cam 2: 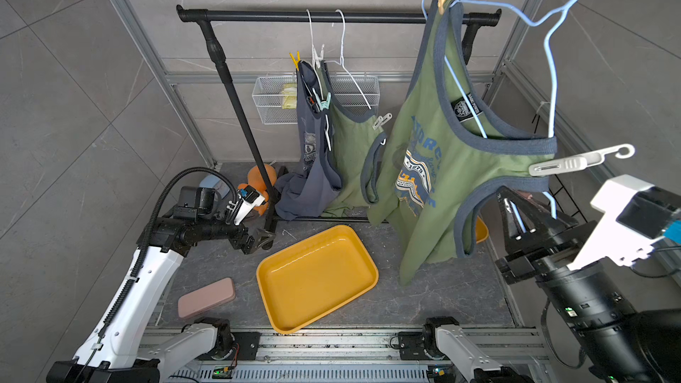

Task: Remove the clothespins securing tank tops to the hanger
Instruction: Pick up the hanger from the clothesline.

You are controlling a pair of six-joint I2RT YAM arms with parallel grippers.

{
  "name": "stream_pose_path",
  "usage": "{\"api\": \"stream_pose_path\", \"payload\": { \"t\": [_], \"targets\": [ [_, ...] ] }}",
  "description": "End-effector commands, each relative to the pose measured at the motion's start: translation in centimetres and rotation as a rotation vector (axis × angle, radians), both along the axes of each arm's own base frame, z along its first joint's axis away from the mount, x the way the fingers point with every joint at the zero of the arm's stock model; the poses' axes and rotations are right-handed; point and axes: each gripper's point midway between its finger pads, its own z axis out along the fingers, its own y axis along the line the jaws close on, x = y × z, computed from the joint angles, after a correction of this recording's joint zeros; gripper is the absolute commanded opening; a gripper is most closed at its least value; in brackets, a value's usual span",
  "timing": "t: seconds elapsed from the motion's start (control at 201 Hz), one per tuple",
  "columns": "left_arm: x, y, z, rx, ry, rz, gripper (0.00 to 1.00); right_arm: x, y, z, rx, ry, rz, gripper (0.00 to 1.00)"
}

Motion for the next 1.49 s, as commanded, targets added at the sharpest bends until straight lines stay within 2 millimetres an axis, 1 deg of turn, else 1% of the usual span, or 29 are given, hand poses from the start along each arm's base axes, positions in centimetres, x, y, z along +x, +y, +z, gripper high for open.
{"api": "stream_pose_path", "payload": {
  "t": [0.0, 0.119, 0.189, 0.199, 0.219, 0.328, 0.413, 0.582, 0.637, 0.647, 0.662, 0.742, 0.98, 1.1, 1.239, 1.488],
  "targets": [
    [-0.6, -0.2, 1.5, -0.013, -0.028, -0.007, 1.0, -2.5, 0.8, 2.7, 0.025, -0.118, 0.063, 0.0],
    [-0.8, -0.3, 1.7, -0.017, -0.031, -0.01, 1.0, -3.7, 1.6, 3.2, 0.028, -0.144, 0.12, 0.0],
    [-0.9, -0.2, 1.7, -0.015, -0.033, -0.01, 1.0, -4.0, 2.3, 3.3, 0.028, -0.142, 0.169, 0.0],
    [-0.9, -0.2, 1.6, -0.015, -0.032, -0.01, 1.0, -4.9, 2.4, 3.6, 0.027, -0.166, 0.178, 0.0],
    [-1.0, -0.2, 1.7, -0.014, -0.033, -0.011, 1.0, -5.4, 2.6, 3.8, 0.026, -0.177, 0.193, 0.0],
    [-1.6, 0.1, 1.7, 0.014, -0.046, -0.027, 1.0, -6.5, 4.1, 4.0, 0.023, -0.182, 0.298, 0.0],
    [-2.1, 0.4, 2.2, 0.031, -0.073, -0.025, 1.0, -7.2, 5.1, 3.9, 0.015, -0.175, 0.379, 0.0],
    [-3.9, 1.3, 2.3, 0.084, -0.114, -0.045, 1.0, -7.7, 6.2, 3.9, 0.015, -0.164, 0.469, 0.0],
    [-4.8, 1.6, 2.2, 0.103, -0.113, -0.057, 1.0, -8.3, 6.7, 4.2, 0.015, -0.172, 0.51, 0.0],
    [-4.9, 1.6, 2.1, 0.106, -0.113, -0.059, 1.0, -7.7, 6.8, 4.0, 0.019, -0.153, 0.516, 0.0],
    [-5.2, 1.7, 2.0, 0.111, -0.111, -0.063, 1.0, -7.5, 6.9, 3.9, 0.02, -0.149, 0.526, 0.0],
    [-6.3, 2.0, 1.5, 0.133, -0.098, -0.078, 1.0, -7.7, 7.2, 4.2, 0.026, -0.155, 0.56, 0.0],
    [-8.4, 2.7, -0.1, 0.178, -0.067, -0.106, 1.0, -7.5, 8.0, 5.6, 0.049, -0.177, 0.638, 0.0],
    [-9.1, 2.9, -0.3, 0.186, -0.068, -0.112, 0.99, -6.7, 8.3, 6.2, 0.064, -0.18, 0.667, 0.0],
    [-9.5, 3.1, -0.3, 0.195, -0.079, -0.107, 0.99, -5.6, 8.5, 6.5, 0.086, -0.188, 0.699, 0.0],
    [-10.2, 3.2, -0.1, 0.195, -0.082, -0.114, 0.98, -3.2, 8.7, 5.5, 0.087, -0.18, 0.714, 0.0]
  ]
}}
